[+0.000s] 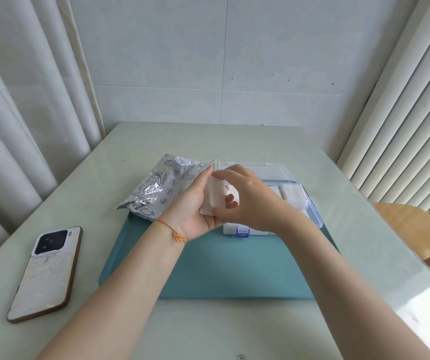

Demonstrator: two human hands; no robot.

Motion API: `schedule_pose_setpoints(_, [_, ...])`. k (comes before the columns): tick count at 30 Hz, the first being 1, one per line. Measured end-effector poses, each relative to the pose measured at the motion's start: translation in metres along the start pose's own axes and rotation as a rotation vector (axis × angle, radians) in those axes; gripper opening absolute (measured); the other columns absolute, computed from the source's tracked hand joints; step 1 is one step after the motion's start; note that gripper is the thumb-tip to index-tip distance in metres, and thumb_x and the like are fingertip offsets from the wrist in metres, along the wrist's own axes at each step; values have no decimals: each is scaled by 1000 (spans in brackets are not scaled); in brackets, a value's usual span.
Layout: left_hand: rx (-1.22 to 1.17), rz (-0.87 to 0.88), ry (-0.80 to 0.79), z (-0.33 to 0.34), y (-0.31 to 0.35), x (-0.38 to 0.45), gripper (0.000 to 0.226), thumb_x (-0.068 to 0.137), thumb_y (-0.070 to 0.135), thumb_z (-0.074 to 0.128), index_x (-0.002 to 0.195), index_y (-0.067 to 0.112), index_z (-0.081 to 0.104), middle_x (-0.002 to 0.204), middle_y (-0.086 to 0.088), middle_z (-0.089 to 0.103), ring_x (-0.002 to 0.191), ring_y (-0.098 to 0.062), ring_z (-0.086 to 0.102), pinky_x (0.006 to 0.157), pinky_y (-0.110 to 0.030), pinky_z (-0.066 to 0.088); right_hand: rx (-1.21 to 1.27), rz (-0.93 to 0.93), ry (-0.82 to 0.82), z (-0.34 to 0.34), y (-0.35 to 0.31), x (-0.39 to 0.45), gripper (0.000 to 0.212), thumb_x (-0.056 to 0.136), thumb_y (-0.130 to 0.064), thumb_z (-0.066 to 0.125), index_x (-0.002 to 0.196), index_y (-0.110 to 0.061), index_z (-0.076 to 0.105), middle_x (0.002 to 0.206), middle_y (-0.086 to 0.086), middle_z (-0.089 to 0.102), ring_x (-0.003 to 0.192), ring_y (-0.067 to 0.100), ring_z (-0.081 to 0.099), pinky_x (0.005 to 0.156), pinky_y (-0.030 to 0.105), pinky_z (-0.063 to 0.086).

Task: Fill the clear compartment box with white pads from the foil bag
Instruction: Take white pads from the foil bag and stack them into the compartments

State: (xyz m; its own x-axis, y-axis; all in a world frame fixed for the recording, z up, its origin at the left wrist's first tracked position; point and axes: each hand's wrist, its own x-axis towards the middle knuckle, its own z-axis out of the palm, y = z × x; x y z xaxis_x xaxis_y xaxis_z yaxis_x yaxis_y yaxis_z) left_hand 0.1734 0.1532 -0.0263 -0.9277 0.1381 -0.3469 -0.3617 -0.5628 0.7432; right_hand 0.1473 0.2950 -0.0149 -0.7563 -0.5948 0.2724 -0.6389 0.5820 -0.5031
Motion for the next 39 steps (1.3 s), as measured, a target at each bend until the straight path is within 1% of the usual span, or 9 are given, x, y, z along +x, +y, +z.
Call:
schedule_pose_setpoints(4, [48,-10,-49,1,-1,1,48,88,63,54,103,18,59,89,-3,57,74,-18,64,64,-31,56,-40,11,-46,-2,-3,0,73,72,-60,69,133,-26,51,112,-7,54,108,15,49,99,41,40])
schedule_pose_setpoints(8, [71,-4,-68,2,0,1,45,88,60,56,105,18,57,84,-1,55,72,-16,59,65,-29,55,-214,32,-68,-7,-5,0,80,70,-67,68,137,-28,46,115,-7,55,113,15,46,100,35,33])
schedule_pose_setpoints(11, [127,40,-100,3,-1,1,34,90,49,59,105,18,60,84,0,56,74,-14,58,64,-26,53,-345,38,-43,-8,-8,-1,73,68,-75,57,120,-24,55,104,-5,55,104,16,46,96,34,34])
schedule_pose_setpoints(13, [142,67,-102,5,-1,-1,23,91,42,60,92,21,69,81,2,58,70,-11,58,63,-22,51,-426,34,-1,-8,-7,-1,68,69,-77,56,107,-21,58,97,-5,52,97,17,46,93,36,37])
schedule_pose_setpoints(20, [99,158,-161,11,-3,-5,23,93,42,56,94,21,66,82,3,64,75,-12,55,62,-22,53,-355,-37,-5,-7,-9,-1,72,68,-66,70,124,-25,49,107,-6,49,102,18,45,95,37,36])
schedule_pose_setpoints(27, [171,112,-25,12,0,-6,40,87,61,56,82,22,65,69,0,58,60,-14,53,53,-23,46,-288,-75,-40,-4,-8,-4,73,73,-49,75,137,-34,43,110,-4,50,103,20,47,92,39,37])
schedule_pose_setpoints(33, [182,33,-32,13,-1,-3,58,83,69,54,100,16,68,94,-9,67,90,-25,64,76,-33,53,-335,-53,-55,3,-12,-2,60,73,-50,72,121,-21,52,101,-6,52,100,19,46,91,38,38])
schedule_pose_setpoints(36, [156,35,-47,9,-2,0,50,85,63,56,101,17,67,89,-6,67,81,-21,66,70,-31,54,-302,-8,-37,-1,-9,-2,53,76,-50,69,116,-19,53,97,-5,49,99,19,45,91,38,38])
schedule_pose_setpoints(39, [172,67,-123,8,-3,-2,21,93,32,52,92,18,66,83,-3,65,74,-17,66,68,-31,49,-274,29,-34,-6,-5,0,56,74,-51,72,118,-21,52,98,-5,46,99,16,42,92,36,37])
